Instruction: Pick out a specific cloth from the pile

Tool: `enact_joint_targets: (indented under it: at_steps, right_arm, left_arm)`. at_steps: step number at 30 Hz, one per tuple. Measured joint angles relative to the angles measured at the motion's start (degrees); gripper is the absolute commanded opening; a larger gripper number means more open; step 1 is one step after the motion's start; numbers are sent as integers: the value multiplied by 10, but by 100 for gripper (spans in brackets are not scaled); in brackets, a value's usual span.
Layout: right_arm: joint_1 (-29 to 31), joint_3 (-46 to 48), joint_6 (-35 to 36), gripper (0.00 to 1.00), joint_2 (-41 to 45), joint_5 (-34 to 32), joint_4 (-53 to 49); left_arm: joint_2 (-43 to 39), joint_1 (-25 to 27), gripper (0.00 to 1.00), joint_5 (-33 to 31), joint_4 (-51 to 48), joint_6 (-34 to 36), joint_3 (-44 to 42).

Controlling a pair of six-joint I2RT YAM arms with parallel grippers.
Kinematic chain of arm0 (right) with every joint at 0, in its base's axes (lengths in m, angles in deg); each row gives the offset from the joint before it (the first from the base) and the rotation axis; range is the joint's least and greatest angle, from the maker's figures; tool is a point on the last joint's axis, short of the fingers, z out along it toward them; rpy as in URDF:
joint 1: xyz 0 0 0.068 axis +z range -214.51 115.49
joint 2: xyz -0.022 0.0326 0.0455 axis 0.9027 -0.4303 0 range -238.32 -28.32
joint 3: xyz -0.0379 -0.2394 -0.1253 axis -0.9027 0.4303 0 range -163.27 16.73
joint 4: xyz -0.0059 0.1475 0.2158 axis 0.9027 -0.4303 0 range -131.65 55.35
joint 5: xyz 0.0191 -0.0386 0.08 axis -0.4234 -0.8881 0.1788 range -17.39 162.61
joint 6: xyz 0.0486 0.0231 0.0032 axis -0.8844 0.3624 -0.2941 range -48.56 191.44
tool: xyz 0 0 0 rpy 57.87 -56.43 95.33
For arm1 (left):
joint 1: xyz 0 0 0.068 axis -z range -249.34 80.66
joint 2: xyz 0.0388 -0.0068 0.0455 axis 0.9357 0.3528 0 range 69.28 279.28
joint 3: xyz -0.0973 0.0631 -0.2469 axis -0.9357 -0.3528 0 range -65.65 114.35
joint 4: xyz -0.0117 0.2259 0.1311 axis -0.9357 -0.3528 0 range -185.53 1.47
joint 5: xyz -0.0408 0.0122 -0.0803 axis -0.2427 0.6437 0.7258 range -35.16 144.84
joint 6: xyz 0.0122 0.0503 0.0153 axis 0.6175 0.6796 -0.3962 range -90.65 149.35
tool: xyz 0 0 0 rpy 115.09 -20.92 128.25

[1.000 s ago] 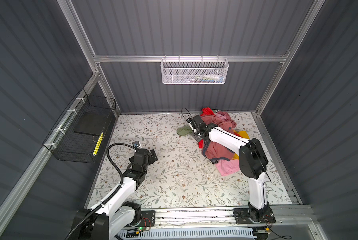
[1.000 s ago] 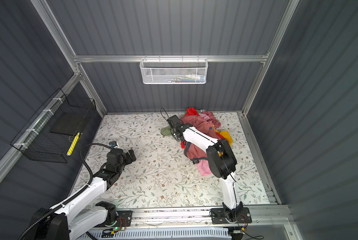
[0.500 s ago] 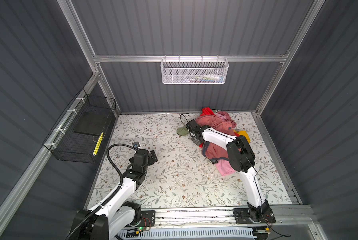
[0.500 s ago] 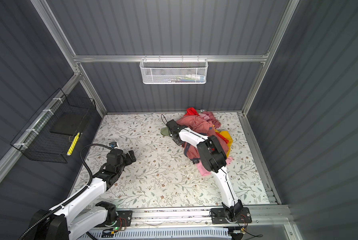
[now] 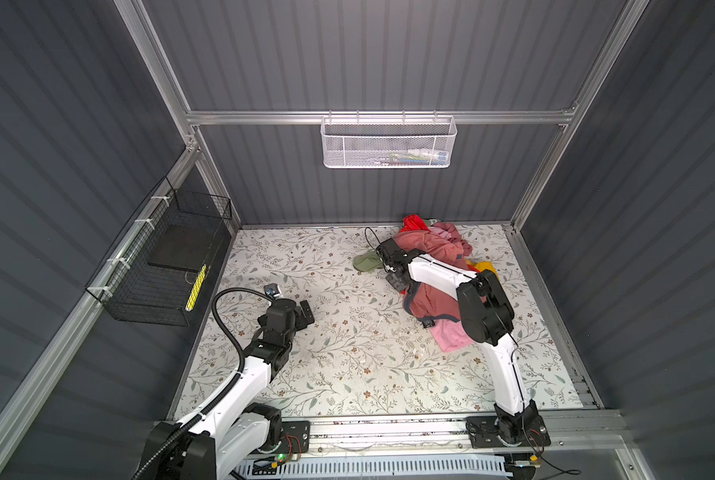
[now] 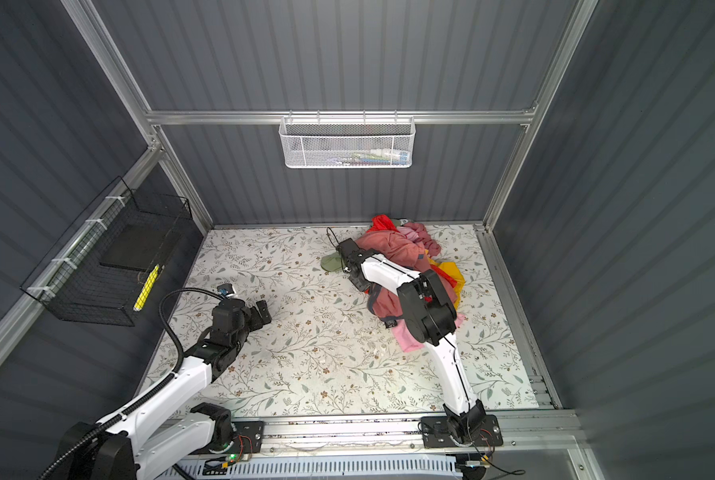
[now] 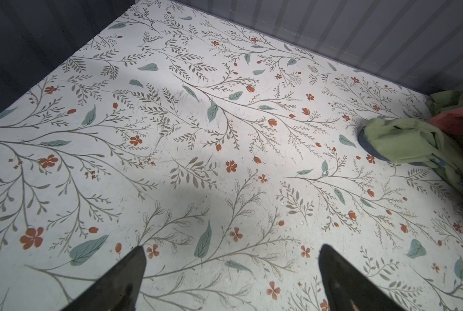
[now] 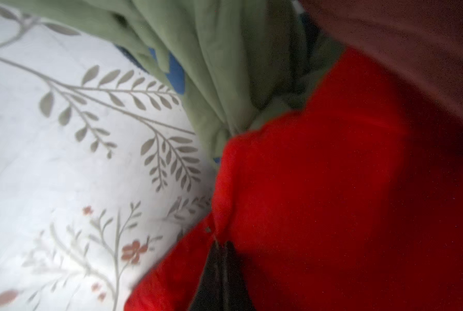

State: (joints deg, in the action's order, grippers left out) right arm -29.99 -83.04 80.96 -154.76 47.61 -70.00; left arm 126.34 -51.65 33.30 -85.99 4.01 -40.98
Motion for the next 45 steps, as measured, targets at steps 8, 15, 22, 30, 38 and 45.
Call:
enact_joint_targets:
  at_steps: [8,15,22,30,38,45]
  right_arm:
    - [12,44,-46,0,176,43,21]
    - [14,69,-59,26,224,52,34]
    - [14,179,-89,75,236,55,78]
    - [-6,345,-132,99,406,73,152]
    - [-87,481,-158,99,592,106,200]
    - [-119,559,-173,99,651,137,208]
  left_arm:
    - [11,0,100,23,1,1,0]
    - [33,4,100,57,15,3,0]
    - [157,28,100,204,92,23,47]
    - [402,118,97,339,199,35,243]
    - [616,143,88,437,268,-25,412]
    - [725,148,70,467,301,-84,514]
